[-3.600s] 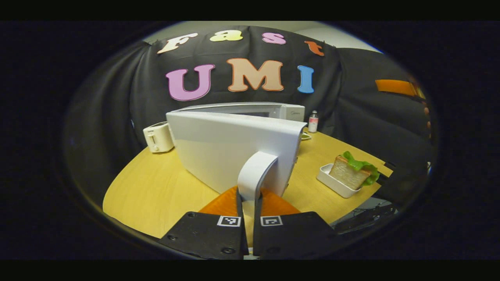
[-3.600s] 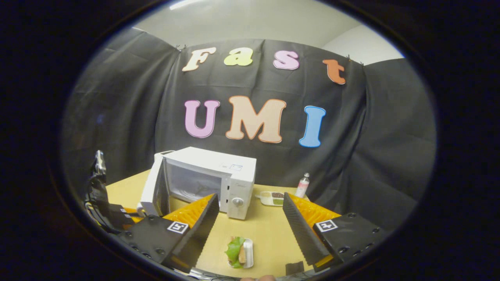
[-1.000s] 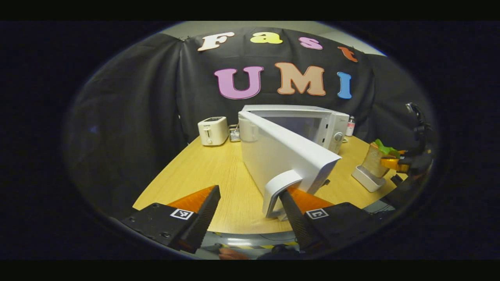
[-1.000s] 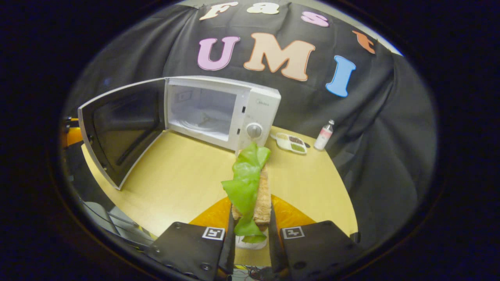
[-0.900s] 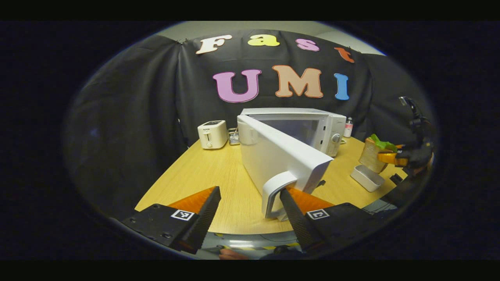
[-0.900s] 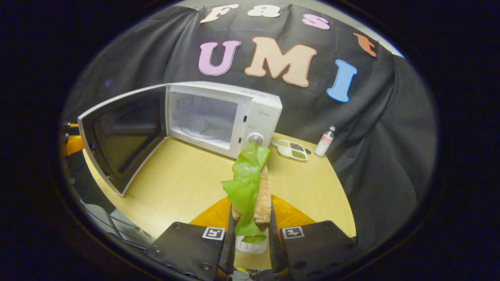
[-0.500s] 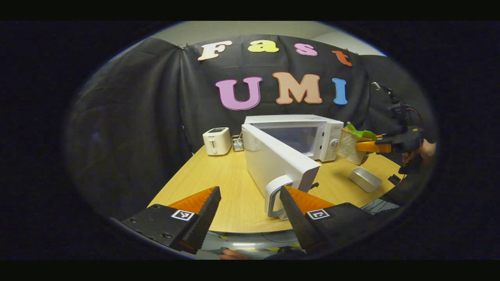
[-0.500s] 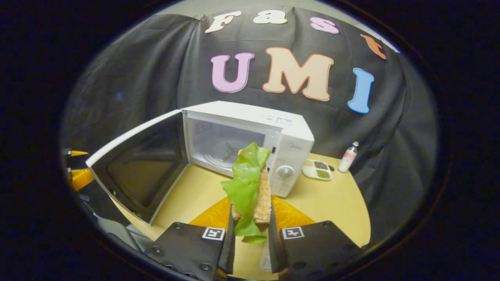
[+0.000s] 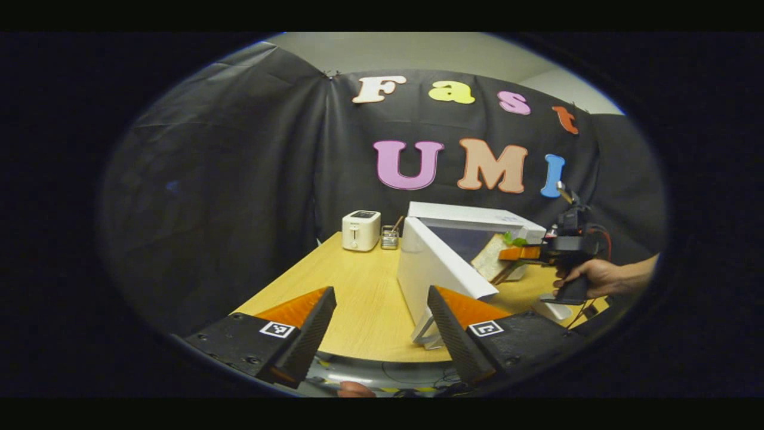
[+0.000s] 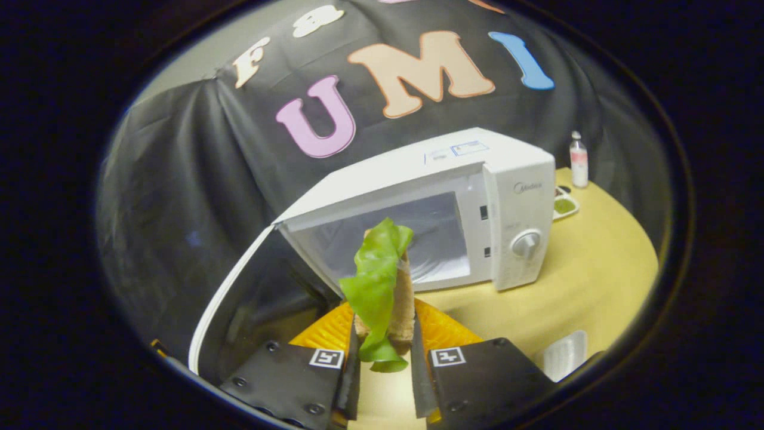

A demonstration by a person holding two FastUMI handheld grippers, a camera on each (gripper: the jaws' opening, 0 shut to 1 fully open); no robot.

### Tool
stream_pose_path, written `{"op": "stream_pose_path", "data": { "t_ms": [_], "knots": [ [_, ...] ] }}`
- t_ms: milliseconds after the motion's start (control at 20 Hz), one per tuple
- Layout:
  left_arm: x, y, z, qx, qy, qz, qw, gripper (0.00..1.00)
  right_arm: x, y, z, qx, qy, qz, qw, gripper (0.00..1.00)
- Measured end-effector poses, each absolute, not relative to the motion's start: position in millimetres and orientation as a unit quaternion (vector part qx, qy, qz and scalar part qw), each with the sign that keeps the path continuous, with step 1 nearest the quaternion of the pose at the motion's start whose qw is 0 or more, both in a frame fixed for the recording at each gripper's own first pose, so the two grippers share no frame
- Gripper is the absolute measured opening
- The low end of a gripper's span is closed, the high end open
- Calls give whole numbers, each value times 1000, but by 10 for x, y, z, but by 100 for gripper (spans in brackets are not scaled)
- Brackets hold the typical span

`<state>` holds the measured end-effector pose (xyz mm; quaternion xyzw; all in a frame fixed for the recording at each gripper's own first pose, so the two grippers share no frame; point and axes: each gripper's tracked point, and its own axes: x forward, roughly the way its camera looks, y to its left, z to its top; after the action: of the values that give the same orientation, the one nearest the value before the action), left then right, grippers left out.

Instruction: Open the microwave oven with the left hand, put the food in, and close the microwave oven.

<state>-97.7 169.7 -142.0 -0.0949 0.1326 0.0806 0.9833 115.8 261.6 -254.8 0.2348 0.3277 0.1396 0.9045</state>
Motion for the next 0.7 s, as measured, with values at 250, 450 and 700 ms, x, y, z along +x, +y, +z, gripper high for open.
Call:
{"op": "stream_pose_path", "data": {
  "t_ms": [250, 450, 700],
  "knots": [
    [-802, 1790, -1155, -61, 83, 85, 991, 90, 1511, 2927, -2792, 372, 343, 90, 858, 38],
    [-705, 1782, -936, -32, 62, 91, 993, 94, 1759, 3119, -2980, 432, 335, 50, 836, 38],
    [-716, 1611, -782, -57, 58, 78, 994, 93, 1983, 3365, -3144, 480, 326, 18, 814, 38]
  ]
}}
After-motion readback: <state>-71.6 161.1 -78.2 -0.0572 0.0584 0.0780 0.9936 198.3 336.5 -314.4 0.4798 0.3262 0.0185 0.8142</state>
